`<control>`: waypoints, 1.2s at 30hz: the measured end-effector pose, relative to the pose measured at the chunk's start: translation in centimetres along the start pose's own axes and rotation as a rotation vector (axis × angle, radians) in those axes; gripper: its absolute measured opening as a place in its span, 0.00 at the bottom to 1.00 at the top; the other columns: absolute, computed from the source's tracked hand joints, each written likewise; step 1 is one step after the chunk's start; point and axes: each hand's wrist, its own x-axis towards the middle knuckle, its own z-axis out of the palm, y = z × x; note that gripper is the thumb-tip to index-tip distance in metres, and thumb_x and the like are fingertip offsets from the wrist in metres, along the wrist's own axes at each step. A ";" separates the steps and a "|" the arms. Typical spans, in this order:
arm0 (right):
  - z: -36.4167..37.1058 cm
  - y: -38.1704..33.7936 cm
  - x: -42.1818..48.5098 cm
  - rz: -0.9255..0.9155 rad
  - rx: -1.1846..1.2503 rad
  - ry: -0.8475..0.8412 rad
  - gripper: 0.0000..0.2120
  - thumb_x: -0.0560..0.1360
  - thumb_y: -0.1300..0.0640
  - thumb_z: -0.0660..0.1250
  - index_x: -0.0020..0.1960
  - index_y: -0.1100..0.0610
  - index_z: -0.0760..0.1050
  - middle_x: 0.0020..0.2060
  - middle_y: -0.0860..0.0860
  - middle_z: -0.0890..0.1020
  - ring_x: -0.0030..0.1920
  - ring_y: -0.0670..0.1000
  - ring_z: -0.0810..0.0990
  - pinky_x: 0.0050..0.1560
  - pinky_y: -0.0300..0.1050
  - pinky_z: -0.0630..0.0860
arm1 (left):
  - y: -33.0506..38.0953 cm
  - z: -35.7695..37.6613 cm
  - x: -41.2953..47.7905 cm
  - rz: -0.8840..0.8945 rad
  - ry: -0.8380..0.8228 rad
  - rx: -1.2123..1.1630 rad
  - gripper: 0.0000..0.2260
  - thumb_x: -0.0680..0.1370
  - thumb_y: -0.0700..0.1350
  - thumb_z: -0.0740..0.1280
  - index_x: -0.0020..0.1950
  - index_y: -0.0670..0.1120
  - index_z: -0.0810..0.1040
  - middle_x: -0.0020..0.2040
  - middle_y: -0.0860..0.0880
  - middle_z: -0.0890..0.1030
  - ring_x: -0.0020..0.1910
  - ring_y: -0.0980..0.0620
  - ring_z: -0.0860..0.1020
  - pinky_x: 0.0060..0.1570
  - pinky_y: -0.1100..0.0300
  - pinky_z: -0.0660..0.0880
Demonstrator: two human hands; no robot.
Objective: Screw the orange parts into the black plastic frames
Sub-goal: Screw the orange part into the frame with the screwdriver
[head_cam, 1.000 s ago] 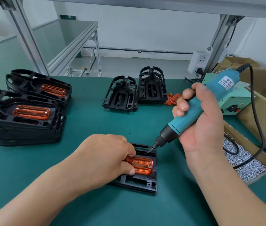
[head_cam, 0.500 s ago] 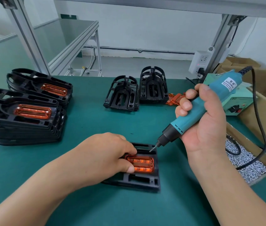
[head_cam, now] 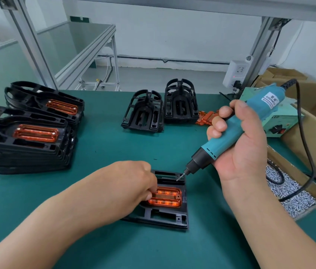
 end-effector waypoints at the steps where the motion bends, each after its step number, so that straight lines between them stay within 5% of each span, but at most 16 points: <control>1: 0.0 0.0 0.0 0.000 0.001 -0.001 0.03 0.83 0.59 0.65 0.51 0.55 0.72 0.40 0.51 0.78 0.33 0.47 0.75 0.34 0.39 0.74 | 0.1 0.0 0.0 0.000 0.002 0.011 0.06 0.85 0.54 0.62 0.57 0.58 0.79 0.47 0.59 0.71 0.44 0.59 0.73 0.42 0.65 0.68; 8: 0.0 0.0 0.0 0.001 0.006 0.001 0.03 0.83 0.59 0.65 0.51 0.55 0.72 0.40 0.51 0.78 0.33 0.47 0.75 0.34 0.39 0.74 | 0.2 -0.1 -0.1 0.060 0.038 0.078 0.06 0.85 0.51 0.59 0.55 0.57 0.75 0.48 0.57 0.73 0.47 0.56 0.75 0.50 0.57 0.75; 14: -0.1 0.0 0.0 0.004 -0.003 -0.006 0.03 0.83 0.59 0.65 0.52 0.55 0.72 0.40 0.51 0.79 0.33 0.47 0.75 0.34 0.39 0.74 | 0.3 0.0 0.0 0.007 0.037 0.074 0.07 0.84 0.53 0.61 0.54 0.59 0.79 0.45 0.59 0.74 0.41 0.59 0.74 0.41 0.62 0.71; 19: 0.0 0.1 -0.1 0.004 -0.019 -0.006 0.03 0.83 0.59 0.66 0.52 0.55 0.71 0.40 0.51 0.79 0.33 0.48 0.74 0.34 0.39 0.74 | 0.3 -0.1 0.1 -0.035 0.030 0.016 0.06 0.83 0.55 0.64 0.56 0.60 0.80 0.47 0.62 0.76 0.44 0.61 0.74 0.43 0.65 0.70; 22: 0.0 0.1 -0.1 0.005 -0.012 0.001 0.03 0.83 0.59 0.66 0.53 0.55 0.71 0.40 0.51 0.78 0.33 0.48 0.74 0.34 0.39 0.74 | 0.0 -0.4 0.0 -0.018 0.022 -0.032 0.08 0.82 0.57 0.65 0.61 0.62 0.77 0.51 0.64 0.78 0.48 0.64 0.74 0.48 0.66 0.70; 25: 0.0 0.0 0.0 0.001 -0.005 0.009 0.03 0.83 0.59 0.66 0.52 0.55 0.71 0.40 0.51 0.78 0.33 0.48 0.74 0.34 0.39 0.74 | 0.0 -0.9 -0.4 -0.006 0.028 -0.108 0.10 0.82 0.59 0.64 0.63 0.64 0.71 0.46 0.72 0.75 0.45 0.70 0.72 0.42 0.69 0.67; 28: 0.1 -0.1 0.0 -0.005 0.001 0.014 0.03 0.83 0.59 0.65 0.52 0.56 0.72 0.40 0.51 0.78 0.33 0.48 0.74 0.34 0.39 0.74 | -0.3 -1.2 -0.6 -0.012 0.100 -0.359 0.10 0.84 0.58 0.61 0.64 0.64 0.71 0.45 0.66 0.77 0.43 0.64 0.76 0.41 0.69 0.69; 30: 0.1 -0.1 -0.1 -0.007 0.020 0.016 0.03 0.83 0.59 0.65 0.52 0.56 0.72 0.40 0.51 0.78 0.33 0.48 0.74 0.34 0.39 0.73 | -0.5 -1.8 -0.6 -0.066 0.176 -0.763 0.12 0.83 0.53 0.62 0.65 0.62 0.77 0.43 0.59 0.78 0.40 0.60 0.77 0.43 0.70 0.72; 33: 0.2 -0.3 -0.2 -0.008 0.042 0.030 0.03 0.83 0.60 0.65 0.52 0.56 0.71 0.40 0.51 0.78 0.33 0.48 0.73 0.35 0.39 0.73 | -0.8 -2.3 -0.2 -0.092 0.107 -1.465 0.16 0.79 0.39 0.65 0.64 0.47 0.84 0.47 0.47 0.79 0.40 0.53 0.75 0.38 0.62 0.75; 36: 0.2 -0.4 -0.2 -0.005 0.072 0.046 0.03 0.83 0.60 0.65 0.53 0.56 0.70 0.41 0.51 0.77 0.34 0.48 0.73 0.35 0.39 0.73 | -0.6 -2.0 0.2 -0.120 0.030 -1.618 0.14 0.79 0.36 0.67 0.63 0.40 0.84 0.48 0.43 0.81 0.39 0.52 0.76 0.34 0.64 0.74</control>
